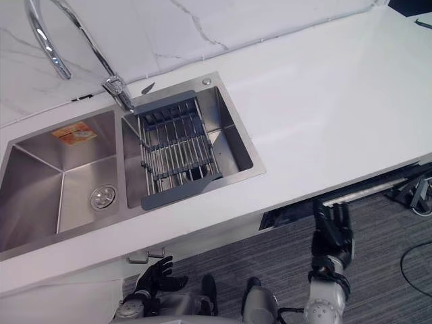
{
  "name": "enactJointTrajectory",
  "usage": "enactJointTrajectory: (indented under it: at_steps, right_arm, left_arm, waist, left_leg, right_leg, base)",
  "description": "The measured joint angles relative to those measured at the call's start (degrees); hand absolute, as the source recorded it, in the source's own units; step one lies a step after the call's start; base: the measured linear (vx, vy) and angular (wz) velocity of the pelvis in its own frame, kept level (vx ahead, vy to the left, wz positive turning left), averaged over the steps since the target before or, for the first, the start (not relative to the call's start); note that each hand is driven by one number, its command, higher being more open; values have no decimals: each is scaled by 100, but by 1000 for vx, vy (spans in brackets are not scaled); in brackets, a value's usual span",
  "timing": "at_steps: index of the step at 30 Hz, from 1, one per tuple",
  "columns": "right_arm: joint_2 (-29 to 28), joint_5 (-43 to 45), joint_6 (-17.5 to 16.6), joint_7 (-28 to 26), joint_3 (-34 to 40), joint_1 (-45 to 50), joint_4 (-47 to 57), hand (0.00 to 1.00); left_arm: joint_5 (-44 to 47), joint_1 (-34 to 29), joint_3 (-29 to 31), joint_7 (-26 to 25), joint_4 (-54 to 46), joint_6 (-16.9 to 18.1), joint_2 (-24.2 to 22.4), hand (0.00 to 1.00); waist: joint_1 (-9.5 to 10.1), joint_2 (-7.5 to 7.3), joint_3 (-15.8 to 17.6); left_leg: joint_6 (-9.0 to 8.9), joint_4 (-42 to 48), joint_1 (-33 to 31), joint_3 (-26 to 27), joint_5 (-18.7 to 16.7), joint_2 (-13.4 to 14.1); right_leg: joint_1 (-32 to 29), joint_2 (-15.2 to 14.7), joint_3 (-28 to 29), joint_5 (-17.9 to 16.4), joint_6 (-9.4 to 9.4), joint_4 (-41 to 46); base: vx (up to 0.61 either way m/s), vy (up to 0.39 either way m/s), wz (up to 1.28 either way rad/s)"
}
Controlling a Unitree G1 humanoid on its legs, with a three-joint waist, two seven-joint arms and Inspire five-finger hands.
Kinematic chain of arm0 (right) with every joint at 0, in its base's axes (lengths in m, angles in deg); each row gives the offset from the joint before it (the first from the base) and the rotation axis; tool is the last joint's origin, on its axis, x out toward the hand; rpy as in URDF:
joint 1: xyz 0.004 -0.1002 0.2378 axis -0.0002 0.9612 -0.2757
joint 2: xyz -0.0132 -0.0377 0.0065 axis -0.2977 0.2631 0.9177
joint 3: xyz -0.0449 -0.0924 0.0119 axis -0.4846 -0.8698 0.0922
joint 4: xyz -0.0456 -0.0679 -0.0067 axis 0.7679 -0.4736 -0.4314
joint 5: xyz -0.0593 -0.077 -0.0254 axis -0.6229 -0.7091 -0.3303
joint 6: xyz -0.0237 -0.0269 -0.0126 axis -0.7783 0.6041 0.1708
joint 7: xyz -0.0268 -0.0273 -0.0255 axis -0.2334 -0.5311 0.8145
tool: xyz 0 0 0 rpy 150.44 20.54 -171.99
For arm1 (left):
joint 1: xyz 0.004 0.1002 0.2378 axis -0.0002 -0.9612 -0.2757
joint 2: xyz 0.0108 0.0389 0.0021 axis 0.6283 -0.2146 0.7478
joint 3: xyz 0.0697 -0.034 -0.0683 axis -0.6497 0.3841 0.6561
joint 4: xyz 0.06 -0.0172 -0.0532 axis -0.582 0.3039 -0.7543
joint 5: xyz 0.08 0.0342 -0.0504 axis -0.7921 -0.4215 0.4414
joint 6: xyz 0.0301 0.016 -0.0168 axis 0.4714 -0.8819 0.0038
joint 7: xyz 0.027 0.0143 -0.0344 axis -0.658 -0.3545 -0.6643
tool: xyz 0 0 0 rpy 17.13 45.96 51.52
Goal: Walk over to the sink, pick up the cup, carry it to the dishwasher, place the cup inside the dishwasher, then close the dishwasher door
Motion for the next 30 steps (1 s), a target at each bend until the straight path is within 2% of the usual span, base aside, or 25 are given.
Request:
enactJointTrajectory:
  at_steps: [1,6,13,18,21,25,30]
  right_arm:
    - [-26,-75,-82,-19,51,-105,-305,90]
    - [72,-199,-1,-61,-33,-552,-1123,90]
    - [141,-290,22,-5,-32,-765,-1500,90]
    - [142,-422,76,-17,40,-738,-1546,90]
    - [137,-588,100,4,53,-624,-1501,90]
    - [113,-1441,178,226,52,-166,-1075,90]
    - [-27,-3153,359,329,-19,246,-892,90]
  left_arm:
    - [1,-18,-40,-1,-12,25,13,90]
    - [0,-22,-75,-1,-15,26,27,90]
    - [-1,-57,-82,-5,-14,23,43,90]
    - [-4,-57,-85,-7,4,23,50,90]
    - [-3,-57,-85,-18,26,19,85,90]
    - [-3,-69,-84,-76,56,2,116,90]
    - [-4,-74,-80,-161,55,2,126,90]
  waist:
    - [-9,-3,1]
    - [-8,-5,-2]
    - [-7,-24,-116]
    - [-10,-40,-148]
    - [-19,-115,-212]
    - [-24,-215,-358]
    - [-16,-304,-438]
  left_leg:
    - [-11,-59,-1,-46,64,-27]
    - [-49,-212,-25,-189,208,-89]
    - [-55,-289,-99,-420,266,-70]
    - [-25,-329,-112,-469,368,-23]
    - [-35,-393,-111,-497,398,-3]
    - [-34,-477,-72,-589,405,14]
    - [-37,-566,31,-623,402,24]
  right_leg:
    - [-2,-32,-63,-9,-2,2]
    - [-78,-106,-188,-53,13,61]
    - [-108,-97,-417,-10,1,-16]
    - [-100,-16,-439,49,-82,-124]
    - [-87,16,-462,97,-144,-191]
    - [21,63,-536,129,-135,-350]
    - [197,124,-553,196,-111,-582]
  base:
    - [-61,6,30]
    - [-88,16,16]
    - [-42,4,6]
    - [40,-17,-1]
    - [41,-4,4]
    - [49,6,9]
    - [46,15,2]
